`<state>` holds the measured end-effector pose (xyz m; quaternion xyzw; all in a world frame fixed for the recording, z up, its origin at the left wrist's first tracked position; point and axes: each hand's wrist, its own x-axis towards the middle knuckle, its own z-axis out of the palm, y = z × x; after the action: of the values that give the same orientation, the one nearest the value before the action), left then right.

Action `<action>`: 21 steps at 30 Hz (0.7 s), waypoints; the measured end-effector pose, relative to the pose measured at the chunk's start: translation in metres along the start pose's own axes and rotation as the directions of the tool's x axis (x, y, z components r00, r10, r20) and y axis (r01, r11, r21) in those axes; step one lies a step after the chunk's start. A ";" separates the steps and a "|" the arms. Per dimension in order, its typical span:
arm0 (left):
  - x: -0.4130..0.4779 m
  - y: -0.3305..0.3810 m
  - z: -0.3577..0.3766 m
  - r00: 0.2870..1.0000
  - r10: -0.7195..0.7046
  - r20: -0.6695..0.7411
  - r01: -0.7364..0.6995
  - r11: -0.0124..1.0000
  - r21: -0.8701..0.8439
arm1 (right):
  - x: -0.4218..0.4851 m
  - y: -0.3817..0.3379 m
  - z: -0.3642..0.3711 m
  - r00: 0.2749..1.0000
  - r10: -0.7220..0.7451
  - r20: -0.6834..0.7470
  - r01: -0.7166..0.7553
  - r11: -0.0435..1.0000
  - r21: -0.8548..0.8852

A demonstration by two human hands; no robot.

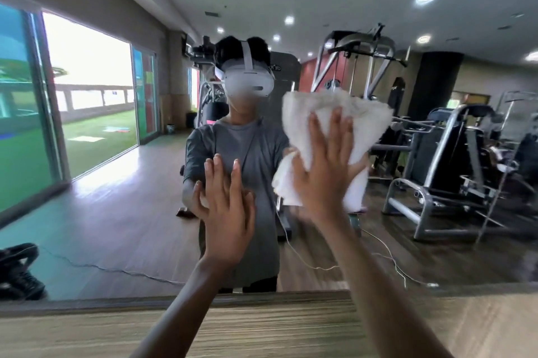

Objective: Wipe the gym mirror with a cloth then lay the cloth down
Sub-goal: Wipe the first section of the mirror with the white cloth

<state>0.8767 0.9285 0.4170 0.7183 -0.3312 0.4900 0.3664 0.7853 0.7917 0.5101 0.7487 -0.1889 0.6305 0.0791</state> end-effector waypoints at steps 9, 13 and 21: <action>-0.010 0.033 0.021 1.000 -0.009 0.012 0.008 0.997 0.076 | -0.056 0.123 -0.013 0.852 -0.503 0.146 0.518 0.851 -0.085; -0.017 0.051 0.032 0.996 -0.069 0.054 0.061 0.988 0.138 | 0.001 0.140 -0.022 0.999 0.010 -0.038 -0.012 0.999 -0.049; -0.027 0.093 0.062 0.996 -0.067 0.051 0.062 0.993 0.103 | -0.043 0.147 -0.016 0.810 -0.579 0.093 0.586 0.803 -0.112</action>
<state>0.8190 0.8316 0.3944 0.7593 -0.2923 0.4745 0.3360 0.7088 0.6710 0.4534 0.7803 0.0056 0.5408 0.3140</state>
